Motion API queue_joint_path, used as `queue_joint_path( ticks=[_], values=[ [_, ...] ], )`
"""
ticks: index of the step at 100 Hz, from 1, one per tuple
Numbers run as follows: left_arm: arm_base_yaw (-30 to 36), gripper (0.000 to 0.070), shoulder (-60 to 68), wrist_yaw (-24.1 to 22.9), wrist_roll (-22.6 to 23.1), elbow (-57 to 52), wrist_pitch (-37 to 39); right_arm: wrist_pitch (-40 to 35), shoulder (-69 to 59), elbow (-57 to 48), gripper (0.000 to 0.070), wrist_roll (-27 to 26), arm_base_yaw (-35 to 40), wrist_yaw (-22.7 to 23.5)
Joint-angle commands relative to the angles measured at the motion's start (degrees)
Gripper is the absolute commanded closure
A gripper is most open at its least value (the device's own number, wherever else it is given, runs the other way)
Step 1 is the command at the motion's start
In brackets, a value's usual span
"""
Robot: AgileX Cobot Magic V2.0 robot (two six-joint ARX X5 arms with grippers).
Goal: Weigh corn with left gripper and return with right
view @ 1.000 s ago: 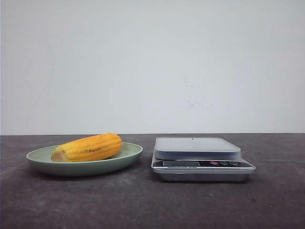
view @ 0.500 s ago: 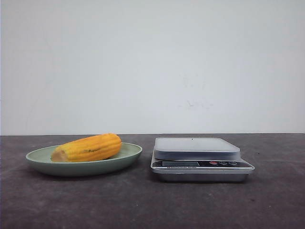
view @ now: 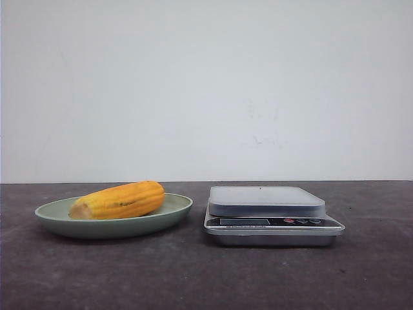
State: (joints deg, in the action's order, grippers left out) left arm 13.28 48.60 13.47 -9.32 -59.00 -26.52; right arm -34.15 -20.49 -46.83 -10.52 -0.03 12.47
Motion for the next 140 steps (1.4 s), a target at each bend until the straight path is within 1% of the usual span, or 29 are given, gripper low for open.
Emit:
queue_joint_path(
  ticks=[1,14,22,36,44,57,73,89,102,104,107,113,114,115,118,119,127,140],
  values=[
    [1.6,0.0214,5.3,-0.1,3.4,-2.5,-1.1,-0.3,-0.9,-1.0,0.023,-0.6,0.1,1.3],
    [4.4,0.0214,15.3,-0.2,4.0,-5.3,-2.3,-1.6,-2.1,-1.2,0.023,-1.2,0.1,2.8],
    [5.8,0.0214,21.0,-0.2,4.5,-5.5,-2.1,-3.1,-3.0,-1.6,0.0228,-1.0,0.1,2.7],
    [7.9,0.0214,30.6,-2.1,5.6,-5.5,-2.2,-4.4,-3.9,-1.6,0.0227,-0.8,0.1,2.6],
    [8.8,0.0214,35.2,-3.2,5.9,-5.5,-2.0,-5.0,-4.1,-1.6,0.0226,-0.8,0.1,2.6],
    [9.9,0.0214,41.6,-3.6,6.5,-5.5,-0.8,-5.3,-4.1,-1.6,0.0217,-0.8,0.1,2.6],
    [11.3,0.0214,46.9,-6.3,8.2,-5.5,1.3,-5.3,-4.1,-1.6,0.0217,-0.9,0.1,2.5],
    [12.2,0.0215,50.1,-6.7,8.5,-5.5,2.6,-5.3,-4.1,-1.6,0.0217,-1.0,0.1,2.6],
    [12.7,0.0234,51.1,-7.9,8.6,-5.5,2.9,-5.4,-4.1,-1.6,0.0218,-1.0,0.1,2.5],
    [12.7,0.0247,51.1,-7.9,8.5,-5.5,3.0,-5.4,-4.1,-1.6,0.0218,-1.0,0.1,2.5],
    [12.7,0.0313,51.1,-8.0,8.5,-5.5,3.2,-5.4,-4.1,-1.6,0.0218,-1.0,0.1,2.5],
    [12.9,0.0523,51.1,-7.9,8.5,-5.5,3.4,-5.4,-4.1,-1.6,0.0218,-1.0,0.1,2.5],
    [13.0,0.0577,51.1,-7.9,8.5,-5.6,3.4,-5.4,-4.1,-1.6,0.0218,-1.0,0.1,2.5],
    [13.0,0.0594,51.1,-7.9,8.5,-5.6,3.4,-5.4,-4.1,-1.6,0.0218,-1.0,0.1,2.5],
    [13.0,0.0685,51.1,-7.9,8.5,-5.6,3.4,-5.4,-4.1,-1.6,0.0218,-1.0,0.1,2.5],
    [13.0,0.07,51.1,-8.0,8.5,-5.6,3.4,-5.4,-4.1,-1.6,0.0218,-1.0,0.1,2.5],
    [13.0,0.069,50.7,-9.4,8.2,-6.1,2.5,-5.4,-4.1,-1.6,0.0218,-1.0,0.1,2.5],
    [13.1,0.069,47.9,-9.5,8.2,-9.2,-1.1,-5.8,-4.1,-1.6,0.0218,-0.9,0.1,2.5]
  ],
)
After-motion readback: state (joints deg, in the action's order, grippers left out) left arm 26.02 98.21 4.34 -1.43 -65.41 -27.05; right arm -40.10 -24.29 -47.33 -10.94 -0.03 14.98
